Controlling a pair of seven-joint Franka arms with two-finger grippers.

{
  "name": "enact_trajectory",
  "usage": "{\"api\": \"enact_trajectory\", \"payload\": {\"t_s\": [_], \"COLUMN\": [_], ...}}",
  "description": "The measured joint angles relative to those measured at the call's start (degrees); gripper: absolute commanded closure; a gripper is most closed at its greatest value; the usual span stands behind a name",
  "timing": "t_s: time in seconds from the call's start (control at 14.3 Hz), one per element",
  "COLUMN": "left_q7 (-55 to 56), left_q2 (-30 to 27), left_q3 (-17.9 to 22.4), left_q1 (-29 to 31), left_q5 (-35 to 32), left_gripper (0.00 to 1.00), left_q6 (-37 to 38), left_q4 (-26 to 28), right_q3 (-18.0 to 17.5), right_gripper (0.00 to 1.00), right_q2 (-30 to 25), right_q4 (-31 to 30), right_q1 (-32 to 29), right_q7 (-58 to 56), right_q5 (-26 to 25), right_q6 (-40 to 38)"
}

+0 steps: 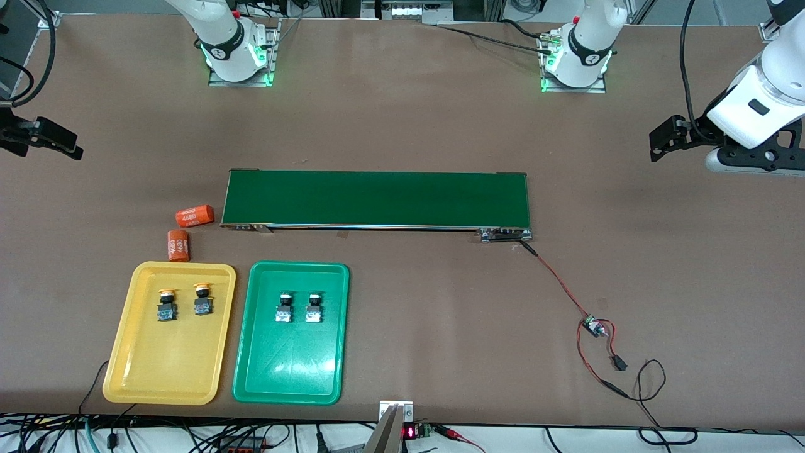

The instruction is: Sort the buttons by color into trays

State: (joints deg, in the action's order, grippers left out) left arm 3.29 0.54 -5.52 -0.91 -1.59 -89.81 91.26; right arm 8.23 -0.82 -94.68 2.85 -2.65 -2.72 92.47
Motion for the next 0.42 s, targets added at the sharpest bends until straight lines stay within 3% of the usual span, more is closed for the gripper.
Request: {"api": "enact_trajectory", "payload": {"t_s": [0.42], "left_q7": [0.00], "left_q2": [0.00], "left_q3": [-0.01], "left_q1": [-0.02], "left_q5": [0.00], "left_gripper": [0.00], "left_q6": [0.00], "left_q4": [-0.03], "right_q3": [-0.25], "right_gripper": [0.00], "right_q2": [-0.09], "right_q4": [0.03], "right_q1": [0.36], "right_q7": [3.65], "right_q5": [-0.06], "right_q6": [-0.01]}}
